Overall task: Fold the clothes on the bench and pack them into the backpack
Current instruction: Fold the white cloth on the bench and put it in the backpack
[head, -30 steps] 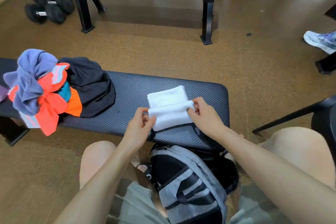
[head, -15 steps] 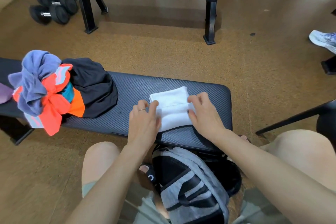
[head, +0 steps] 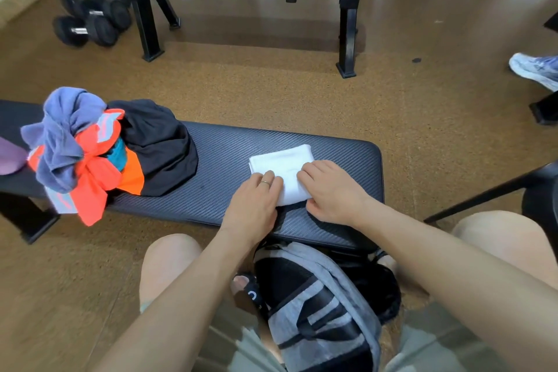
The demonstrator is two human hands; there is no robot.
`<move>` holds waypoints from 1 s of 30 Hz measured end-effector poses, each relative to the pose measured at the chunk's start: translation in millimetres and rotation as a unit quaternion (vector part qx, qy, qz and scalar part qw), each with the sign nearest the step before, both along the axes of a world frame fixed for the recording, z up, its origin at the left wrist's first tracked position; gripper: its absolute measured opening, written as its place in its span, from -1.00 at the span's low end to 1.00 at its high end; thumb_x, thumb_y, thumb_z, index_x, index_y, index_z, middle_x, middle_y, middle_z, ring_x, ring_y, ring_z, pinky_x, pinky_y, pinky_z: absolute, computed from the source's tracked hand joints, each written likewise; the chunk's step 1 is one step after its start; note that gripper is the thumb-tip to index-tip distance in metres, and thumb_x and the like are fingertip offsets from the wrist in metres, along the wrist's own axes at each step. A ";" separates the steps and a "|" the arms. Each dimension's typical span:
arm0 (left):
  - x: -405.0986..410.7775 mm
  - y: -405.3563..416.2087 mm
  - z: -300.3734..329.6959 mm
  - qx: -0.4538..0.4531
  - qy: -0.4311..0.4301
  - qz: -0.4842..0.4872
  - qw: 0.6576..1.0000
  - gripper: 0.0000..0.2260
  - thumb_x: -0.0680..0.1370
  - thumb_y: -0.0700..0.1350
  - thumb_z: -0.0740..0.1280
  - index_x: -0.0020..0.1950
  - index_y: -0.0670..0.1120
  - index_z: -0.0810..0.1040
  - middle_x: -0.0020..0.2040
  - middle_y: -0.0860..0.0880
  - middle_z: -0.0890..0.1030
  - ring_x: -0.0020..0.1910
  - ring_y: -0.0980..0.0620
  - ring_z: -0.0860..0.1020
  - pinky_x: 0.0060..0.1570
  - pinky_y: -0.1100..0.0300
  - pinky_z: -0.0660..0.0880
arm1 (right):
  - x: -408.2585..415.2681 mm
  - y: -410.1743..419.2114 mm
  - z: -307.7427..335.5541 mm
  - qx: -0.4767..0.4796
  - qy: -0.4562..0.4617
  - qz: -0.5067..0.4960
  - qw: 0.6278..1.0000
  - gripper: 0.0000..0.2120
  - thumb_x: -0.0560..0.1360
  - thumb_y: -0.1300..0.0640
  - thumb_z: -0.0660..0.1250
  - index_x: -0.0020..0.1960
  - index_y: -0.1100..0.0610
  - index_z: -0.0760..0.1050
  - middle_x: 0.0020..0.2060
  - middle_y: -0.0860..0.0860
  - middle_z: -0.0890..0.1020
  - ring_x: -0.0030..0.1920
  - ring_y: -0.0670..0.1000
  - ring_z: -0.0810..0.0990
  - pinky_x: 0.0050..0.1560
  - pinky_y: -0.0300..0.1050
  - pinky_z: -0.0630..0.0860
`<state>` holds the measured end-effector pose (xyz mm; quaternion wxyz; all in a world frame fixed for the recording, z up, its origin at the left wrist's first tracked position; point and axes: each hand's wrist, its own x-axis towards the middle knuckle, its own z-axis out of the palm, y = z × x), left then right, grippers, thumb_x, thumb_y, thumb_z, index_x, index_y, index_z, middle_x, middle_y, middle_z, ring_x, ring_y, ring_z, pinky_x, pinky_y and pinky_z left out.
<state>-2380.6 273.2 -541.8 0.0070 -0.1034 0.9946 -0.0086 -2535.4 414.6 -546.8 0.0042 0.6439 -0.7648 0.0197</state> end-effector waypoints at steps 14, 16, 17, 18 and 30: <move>23.5 -13.1 15.8 0.334 -0.107 0.116 0.929 -0.92 0.57 -0.15 0.17 -0.12 -0.06 0.31 -0.17 -0.02 0.41 -0.19 -0.05 0.35 -0.26 0.06 0.26 | 26.4 30.3 10.6 -0.032 -0.438 -0.231 0.869 -0.83 0.55 0.01 0.26 0.13 -0.06 0.38 0.00 -0.01 0.54 -0.06 0.04 0.50 -0.13 -0.06 0.41; 13.9 -15.7 14.5 0.276 -0.143 0.092 0.946 -0.80 0.56 -0.10 0.18 0.18 -0.06 0.40 0.04 -0.02 0.43 0.03 -0.10 0.41 -0.07 0.01 0.38 | 27.8 28.6 7.0 -0.042 -0.439 -0.237 0.865 -0.77 0.57 0.02 0.24 0.22 -0.07 0.36 0.16 -0.05 0.46 0.09 -0.01 0.46 0.03 -0.05 0.42; 8.7 -18.4 13.6 0.249 -0.160 0.084 0.952 -0.67 0.57 -0.08 0.18 0.34 -0.06 0.37 0.16 -0.04 0.41 0.14 -0.12 0.40 0.03 -0.02 0.40 | 28.5 28.0 5.4 -0.040 -0.443 -0.248 0.861 -0.71 0.58 0.00 0.24 0.29 -0.07 0.34 0.21 -0.05 0.42 0.14 -0.01 0.45 0.10 -0.02 0.43; 3.1 -20.8 13.1 0.236 -0.168 0.088 0.953 -0.60 0.57 -0.09 0.19 0.41 -0.06 0.35 0.22 -0.06 0.39 0.22 -0.13 0.37 0.07 -0.01 0.39 | 29.5 27.1 4.5 -0.040 -0.447 -0.262 0.854 -0.66 0.59 -0.03 0.24 0.34 -0.08 0.31 0.24 -0.04 0.39 0.17 0.00 0.45 0.14 0.01 0.44; -15.8 14.8 20.4 0.431 -0.219 0.201 0.852 -0.88 0.40 -0.17 0.21 -0.09 -0.12 0.43 -0.15 -0.06 0.49 -0.19 -0.03 0.42 -0.24 0.13 0.29 | 64.4 29.5 -4.7 -0.189 -0.522 -0.487 0.674 -0.27 0.44 -0.22 0.45 0.45 0.11 0.28 0.30 0.01 0.42 0.22 0.03 0.51 0.16 -0.04 0.49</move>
